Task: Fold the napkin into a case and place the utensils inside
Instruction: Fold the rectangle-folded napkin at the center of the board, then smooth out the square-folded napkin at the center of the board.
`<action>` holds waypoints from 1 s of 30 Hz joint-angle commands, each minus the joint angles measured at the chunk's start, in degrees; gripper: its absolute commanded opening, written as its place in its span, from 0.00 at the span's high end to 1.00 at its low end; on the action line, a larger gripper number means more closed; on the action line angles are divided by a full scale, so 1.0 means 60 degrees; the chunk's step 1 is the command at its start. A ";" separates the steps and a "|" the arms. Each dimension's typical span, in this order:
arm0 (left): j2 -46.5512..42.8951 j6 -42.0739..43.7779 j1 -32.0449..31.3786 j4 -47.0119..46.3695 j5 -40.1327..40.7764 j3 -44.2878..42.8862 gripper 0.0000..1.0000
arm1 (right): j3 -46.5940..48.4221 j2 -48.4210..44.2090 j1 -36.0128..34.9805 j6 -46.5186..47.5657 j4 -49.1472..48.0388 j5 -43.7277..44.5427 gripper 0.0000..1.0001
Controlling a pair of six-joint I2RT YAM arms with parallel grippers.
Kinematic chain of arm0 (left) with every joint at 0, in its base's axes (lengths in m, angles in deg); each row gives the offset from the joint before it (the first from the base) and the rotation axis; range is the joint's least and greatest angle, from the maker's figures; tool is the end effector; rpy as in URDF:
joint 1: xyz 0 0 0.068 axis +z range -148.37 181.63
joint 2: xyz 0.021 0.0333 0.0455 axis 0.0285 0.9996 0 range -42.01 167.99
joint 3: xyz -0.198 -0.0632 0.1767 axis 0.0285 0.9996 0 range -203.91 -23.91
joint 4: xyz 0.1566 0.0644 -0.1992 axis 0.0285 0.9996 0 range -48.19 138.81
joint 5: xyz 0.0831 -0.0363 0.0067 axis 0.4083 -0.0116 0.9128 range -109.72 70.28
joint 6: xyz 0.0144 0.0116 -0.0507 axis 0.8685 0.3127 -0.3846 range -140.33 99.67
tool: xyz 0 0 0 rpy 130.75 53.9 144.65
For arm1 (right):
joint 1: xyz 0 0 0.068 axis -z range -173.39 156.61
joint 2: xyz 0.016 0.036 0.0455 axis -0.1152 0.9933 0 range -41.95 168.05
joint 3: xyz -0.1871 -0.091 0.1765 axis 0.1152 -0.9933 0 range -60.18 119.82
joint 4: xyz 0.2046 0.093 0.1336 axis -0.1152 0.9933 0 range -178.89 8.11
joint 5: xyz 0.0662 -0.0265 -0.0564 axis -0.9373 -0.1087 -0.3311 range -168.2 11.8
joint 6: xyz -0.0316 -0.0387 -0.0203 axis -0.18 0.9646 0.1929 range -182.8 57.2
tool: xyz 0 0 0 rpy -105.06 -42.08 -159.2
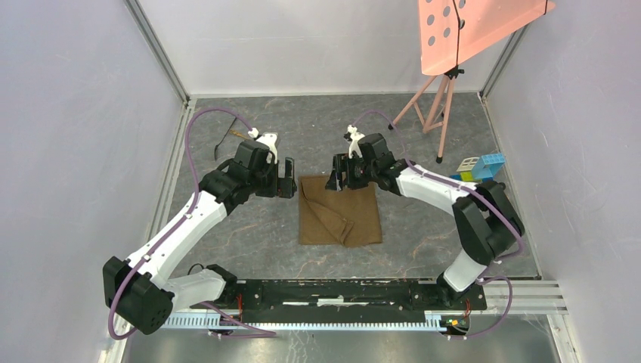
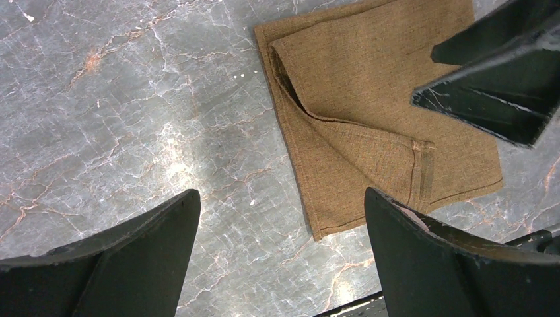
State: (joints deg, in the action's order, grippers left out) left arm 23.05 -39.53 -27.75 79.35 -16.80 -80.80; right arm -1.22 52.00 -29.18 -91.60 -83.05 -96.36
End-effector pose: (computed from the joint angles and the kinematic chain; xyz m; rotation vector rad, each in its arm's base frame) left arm 0.2068 -0.1144 0.2989 0.1879 2.3876 -0.3453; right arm 0.2814 0.2165 0.2150 -0.3240 2.4039 0.9179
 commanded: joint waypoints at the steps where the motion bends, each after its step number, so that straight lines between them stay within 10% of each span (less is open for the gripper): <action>1: -0.0208 0.0212 -0.0018 -0.0360 0.0082 0.0018 0.00 | 0.0140 0.0762 -0.0052 -0.0189 -0.0906 -0.0713 0.28; 17: 0.3049 -0.1931 0.0217 -0.1360 -0.3969 -0.0471 0.22 | -0.3647 -0.1559 -0.0039 0.0054 -0.1815 -0.1033 0.37; 30: 0.1451 -0.2813 0.0232 -0.1694 -0.2710 0.1204 0.19 | -0.4702 -0.1473 -0.1117 -0.1901 -0.4720 -0.1307 0.44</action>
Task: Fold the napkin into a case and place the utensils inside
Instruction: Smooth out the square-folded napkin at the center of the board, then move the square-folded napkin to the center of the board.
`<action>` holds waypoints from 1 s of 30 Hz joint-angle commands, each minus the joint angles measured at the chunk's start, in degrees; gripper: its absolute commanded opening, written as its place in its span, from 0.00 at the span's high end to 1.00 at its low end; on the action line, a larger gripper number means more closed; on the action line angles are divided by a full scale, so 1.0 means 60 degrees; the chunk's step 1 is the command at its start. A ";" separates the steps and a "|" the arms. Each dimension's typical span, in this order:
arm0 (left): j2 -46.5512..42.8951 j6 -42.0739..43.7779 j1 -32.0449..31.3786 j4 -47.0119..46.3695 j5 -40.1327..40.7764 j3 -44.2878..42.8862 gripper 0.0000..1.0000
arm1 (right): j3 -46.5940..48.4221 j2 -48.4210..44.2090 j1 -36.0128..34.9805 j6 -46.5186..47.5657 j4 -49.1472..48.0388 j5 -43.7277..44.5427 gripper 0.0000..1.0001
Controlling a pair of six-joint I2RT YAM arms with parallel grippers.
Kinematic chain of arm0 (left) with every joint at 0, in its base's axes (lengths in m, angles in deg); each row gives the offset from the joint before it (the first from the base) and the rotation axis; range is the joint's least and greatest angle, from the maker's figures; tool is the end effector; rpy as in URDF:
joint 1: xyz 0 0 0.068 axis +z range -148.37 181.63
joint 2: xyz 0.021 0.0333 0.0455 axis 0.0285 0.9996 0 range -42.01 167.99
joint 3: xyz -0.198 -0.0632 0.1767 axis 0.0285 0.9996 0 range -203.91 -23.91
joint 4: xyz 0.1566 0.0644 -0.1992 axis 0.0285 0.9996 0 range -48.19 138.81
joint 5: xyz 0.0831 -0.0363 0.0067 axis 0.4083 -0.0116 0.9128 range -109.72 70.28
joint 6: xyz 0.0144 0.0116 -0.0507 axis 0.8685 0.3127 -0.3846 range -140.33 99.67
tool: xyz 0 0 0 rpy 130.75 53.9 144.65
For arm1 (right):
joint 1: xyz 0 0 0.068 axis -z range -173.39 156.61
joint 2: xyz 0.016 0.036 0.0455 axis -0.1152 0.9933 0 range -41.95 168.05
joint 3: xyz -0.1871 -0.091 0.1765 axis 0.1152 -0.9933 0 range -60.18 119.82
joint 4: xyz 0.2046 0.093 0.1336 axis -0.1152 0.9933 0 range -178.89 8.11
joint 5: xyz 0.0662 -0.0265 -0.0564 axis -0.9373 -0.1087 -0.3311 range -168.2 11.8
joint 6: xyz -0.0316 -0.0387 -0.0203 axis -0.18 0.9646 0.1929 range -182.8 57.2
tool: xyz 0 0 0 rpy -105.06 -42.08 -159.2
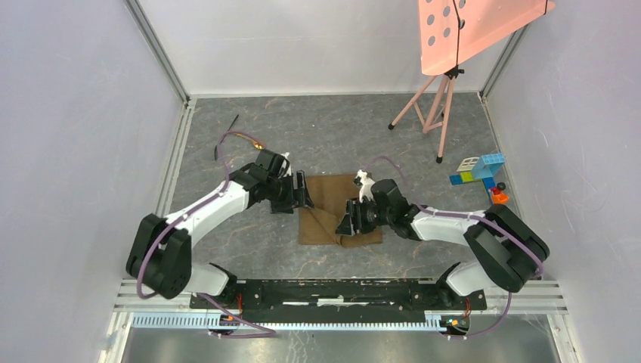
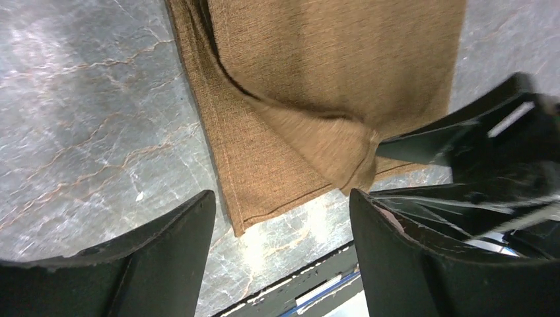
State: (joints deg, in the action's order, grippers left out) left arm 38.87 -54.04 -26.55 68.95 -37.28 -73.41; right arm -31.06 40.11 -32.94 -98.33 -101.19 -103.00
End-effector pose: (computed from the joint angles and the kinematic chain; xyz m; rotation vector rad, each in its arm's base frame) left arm 0.2373 -0.1394 0.2056 -0.0128 2.7288 -0.7563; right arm 0.1908 0.1768 0.1464 -0.3367 2.4646 1.1241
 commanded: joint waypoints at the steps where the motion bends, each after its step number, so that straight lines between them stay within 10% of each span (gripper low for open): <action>1: -0.1521 -0.0322 0.0039 0.0273 0.0978 -0.0027 0.19 | 0.0475 0.0732 -0.0700 -0.0903 -0.1953 -0.0187 0.45; 7: -0.2887 0.0016 0.0322 0.1040 0.2389 0.0268 0.14 | 0.2227 0.2129 -0.2000 -0.1205 -0.2397 -0.0226 0.44; 14: -0.2336 -0.0094 0.0746 0.0647 0.0891 0.0217 0.11 | 0.2018 0.1508 -0.1854 -0.0574 -0.1329 -0.0076 0.36; 30: 0.1498 0.0071 0.0723 0.0545 -0.1012 -0.3143 0.05 | 0.0507 -0.0596 0.0819 0.3252 0.4131 0.6254 0.58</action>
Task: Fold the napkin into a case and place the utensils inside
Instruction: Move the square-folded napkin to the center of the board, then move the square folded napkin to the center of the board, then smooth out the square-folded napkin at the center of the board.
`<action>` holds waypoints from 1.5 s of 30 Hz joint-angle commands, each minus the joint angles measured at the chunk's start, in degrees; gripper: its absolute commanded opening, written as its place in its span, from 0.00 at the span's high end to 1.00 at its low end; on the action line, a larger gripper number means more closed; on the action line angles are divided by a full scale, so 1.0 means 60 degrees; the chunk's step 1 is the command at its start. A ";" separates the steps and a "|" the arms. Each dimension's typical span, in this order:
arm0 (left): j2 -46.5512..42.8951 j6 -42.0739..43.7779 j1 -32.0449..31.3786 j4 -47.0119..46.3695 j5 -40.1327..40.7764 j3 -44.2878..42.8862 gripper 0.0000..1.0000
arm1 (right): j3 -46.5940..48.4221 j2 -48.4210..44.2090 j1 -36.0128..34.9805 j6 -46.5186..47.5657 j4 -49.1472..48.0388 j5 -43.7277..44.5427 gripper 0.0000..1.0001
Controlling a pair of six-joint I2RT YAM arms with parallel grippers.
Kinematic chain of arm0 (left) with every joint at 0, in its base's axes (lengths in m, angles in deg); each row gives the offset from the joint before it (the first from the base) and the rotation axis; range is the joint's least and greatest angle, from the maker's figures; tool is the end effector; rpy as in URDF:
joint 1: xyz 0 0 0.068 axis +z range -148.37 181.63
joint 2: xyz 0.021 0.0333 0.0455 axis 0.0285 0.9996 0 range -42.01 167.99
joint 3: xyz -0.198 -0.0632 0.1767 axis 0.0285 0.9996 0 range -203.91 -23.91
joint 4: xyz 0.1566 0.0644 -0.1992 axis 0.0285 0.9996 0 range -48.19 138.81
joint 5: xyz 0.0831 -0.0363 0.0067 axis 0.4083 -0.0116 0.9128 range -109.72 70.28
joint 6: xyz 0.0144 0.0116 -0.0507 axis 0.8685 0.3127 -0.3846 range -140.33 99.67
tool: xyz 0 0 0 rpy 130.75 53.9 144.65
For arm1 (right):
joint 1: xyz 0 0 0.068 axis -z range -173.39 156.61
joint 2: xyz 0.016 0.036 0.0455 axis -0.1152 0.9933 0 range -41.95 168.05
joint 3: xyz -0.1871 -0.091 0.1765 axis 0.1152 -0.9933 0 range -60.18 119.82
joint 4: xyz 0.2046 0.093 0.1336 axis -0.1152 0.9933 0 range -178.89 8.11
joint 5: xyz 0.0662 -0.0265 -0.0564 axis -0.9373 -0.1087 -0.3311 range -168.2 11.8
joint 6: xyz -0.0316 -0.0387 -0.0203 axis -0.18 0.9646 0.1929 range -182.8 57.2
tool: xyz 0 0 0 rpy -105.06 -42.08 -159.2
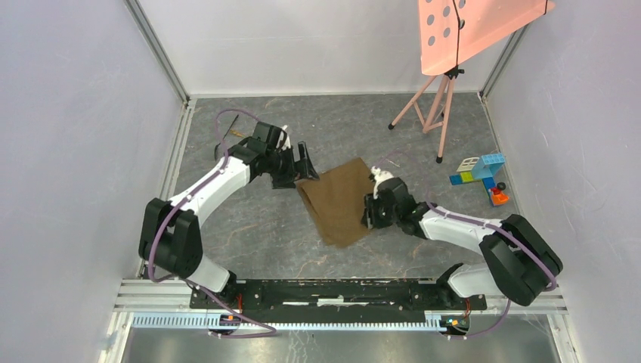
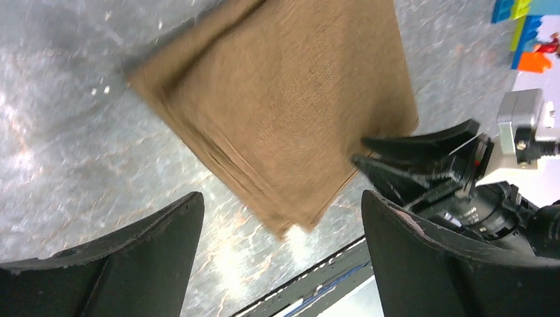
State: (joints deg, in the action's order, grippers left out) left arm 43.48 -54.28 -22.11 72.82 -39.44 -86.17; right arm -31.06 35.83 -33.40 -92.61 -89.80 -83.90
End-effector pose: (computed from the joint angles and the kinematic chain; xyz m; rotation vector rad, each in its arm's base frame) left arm 0.2797 -0.1362 0.2478 -0.0873 2.6432 -0.8130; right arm 0.1850 0.1599 0.1462 -0.2715 2.4982 0.6578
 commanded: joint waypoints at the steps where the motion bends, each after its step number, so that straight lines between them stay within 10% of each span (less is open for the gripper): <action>1: 0.0986 0.0099 -0.0023 -0.0088 -0.0692 -0.1338 0.04 | 0.0971 0.0173 0.0899 0.3029 0.2259 0.3287 0.55; 7: 0.3416 0.0119 0.0000 0.0335 -0.0031 -0.3252 0.02 | 0.4074 0.1100 0.0910 0.4116 0.3132 0.2797 0.43; 15: 0.4896 0.0210 -0.0049 0.0173 0.0139 -0.2906 0.06 | 0.2644 -0.0190 0.1558 0.2990 0.2413 0.0474 0.36; 27: 0.1442 -0.1898 -0.1529 -0.2798 -0.0899 0.1675 0.19 | 0.0712 -0.1575 0.2496 0.2671 0.2343 -0.0014 0.35; 35: -0.1035 -0.1889 -0.1863 -0.1197 0.0904 0.2509 0.14 | 0.0562 -0.2494 0.2733 0.2116 0.3980 0.1263 0.34; 45: -0.0652 -0.2365 -0.2014 -0.1715 0.0058 0.2641 0.50 | -0.0857 -0.3142 0.3815 0.1131 0.3536 -0.1081 0.49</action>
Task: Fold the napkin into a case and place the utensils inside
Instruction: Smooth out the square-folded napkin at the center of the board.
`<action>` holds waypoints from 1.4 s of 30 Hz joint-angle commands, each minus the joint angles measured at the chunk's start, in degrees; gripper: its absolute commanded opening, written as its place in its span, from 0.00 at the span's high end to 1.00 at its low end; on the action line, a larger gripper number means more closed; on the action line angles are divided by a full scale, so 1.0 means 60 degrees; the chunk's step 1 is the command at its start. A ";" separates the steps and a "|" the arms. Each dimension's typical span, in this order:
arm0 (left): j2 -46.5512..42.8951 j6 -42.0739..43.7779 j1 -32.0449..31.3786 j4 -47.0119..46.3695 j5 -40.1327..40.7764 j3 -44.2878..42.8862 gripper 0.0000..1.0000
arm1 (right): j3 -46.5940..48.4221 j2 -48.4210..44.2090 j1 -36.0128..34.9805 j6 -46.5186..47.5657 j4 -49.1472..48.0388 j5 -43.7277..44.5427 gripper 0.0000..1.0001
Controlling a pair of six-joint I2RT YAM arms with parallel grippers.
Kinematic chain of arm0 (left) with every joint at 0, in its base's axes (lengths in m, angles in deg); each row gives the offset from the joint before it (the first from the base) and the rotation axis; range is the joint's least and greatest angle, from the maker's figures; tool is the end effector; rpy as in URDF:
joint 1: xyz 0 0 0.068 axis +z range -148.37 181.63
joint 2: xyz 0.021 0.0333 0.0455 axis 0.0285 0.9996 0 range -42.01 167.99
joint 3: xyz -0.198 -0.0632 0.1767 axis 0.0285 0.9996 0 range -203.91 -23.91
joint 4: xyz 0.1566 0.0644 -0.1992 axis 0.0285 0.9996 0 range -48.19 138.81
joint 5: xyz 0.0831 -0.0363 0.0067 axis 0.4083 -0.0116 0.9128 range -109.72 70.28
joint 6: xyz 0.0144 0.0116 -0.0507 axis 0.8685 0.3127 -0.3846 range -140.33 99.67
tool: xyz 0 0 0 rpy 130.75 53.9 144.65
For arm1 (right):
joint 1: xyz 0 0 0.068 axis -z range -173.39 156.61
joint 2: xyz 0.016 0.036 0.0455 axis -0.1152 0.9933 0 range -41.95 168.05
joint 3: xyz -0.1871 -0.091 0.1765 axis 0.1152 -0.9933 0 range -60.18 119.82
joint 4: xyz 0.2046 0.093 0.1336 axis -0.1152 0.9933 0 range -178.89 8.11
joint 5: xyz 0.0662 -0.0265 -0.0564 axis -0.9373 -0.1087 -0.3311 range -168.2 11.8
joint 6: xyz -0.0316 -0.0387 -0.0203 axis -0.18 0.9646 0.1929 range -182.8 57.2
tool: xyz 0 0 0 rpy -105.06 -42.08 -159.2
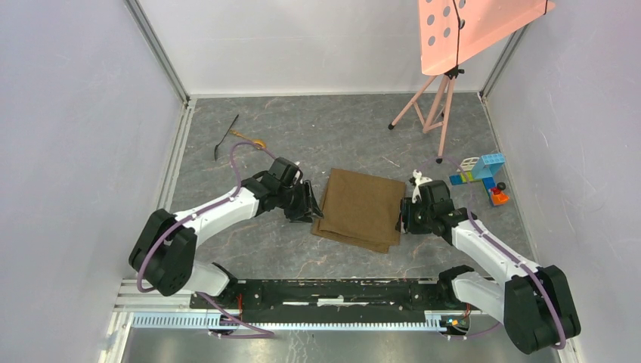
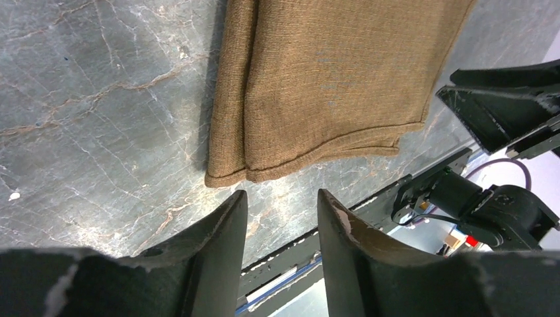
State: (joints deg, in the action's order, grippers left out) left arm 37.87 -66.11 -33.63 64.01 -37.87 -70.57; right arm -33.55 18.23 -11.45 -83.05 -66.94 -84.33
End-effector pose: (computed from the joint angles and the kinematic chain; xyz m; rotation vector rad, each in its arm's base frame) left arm 0.2162 -0.1665 0.2005 -0.1156 2.7480 -0.8891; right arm 0.1775 0.0619 0.1670 0.0064 2.5796 0.3930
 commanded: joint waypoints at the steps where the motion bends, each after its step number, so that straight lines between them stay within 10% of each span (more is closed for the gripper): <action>1: 0.0341 -0.0372 -0.0131 -0.0321 -0.0224 0.0041 0.50 | -0.0547 -0.0234 0.0215 -0.0482 -0.0334 -0.1136 0.49; 18: 0.1315 0.0034 -0.0461 -0.0673 -0.0501 0.0086 0.51 | -0.1379 -0.0492 0.0311 -0.0498 -0.0793 -0.2260 0.55; 42: 0.1239 0.0203 -0.0472 -0.0630 -0.0027 0.0233 0.97 | -0.1770 -0.1251 0.0316 -0.0565 -0.0532 -0.3064 0.53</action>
State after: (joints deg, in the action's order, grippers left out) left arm 46.59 -65.98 -36.12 61.39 -39.18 -69.58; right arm -42.29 12.42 -9.62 -85.63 -71.59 -101.71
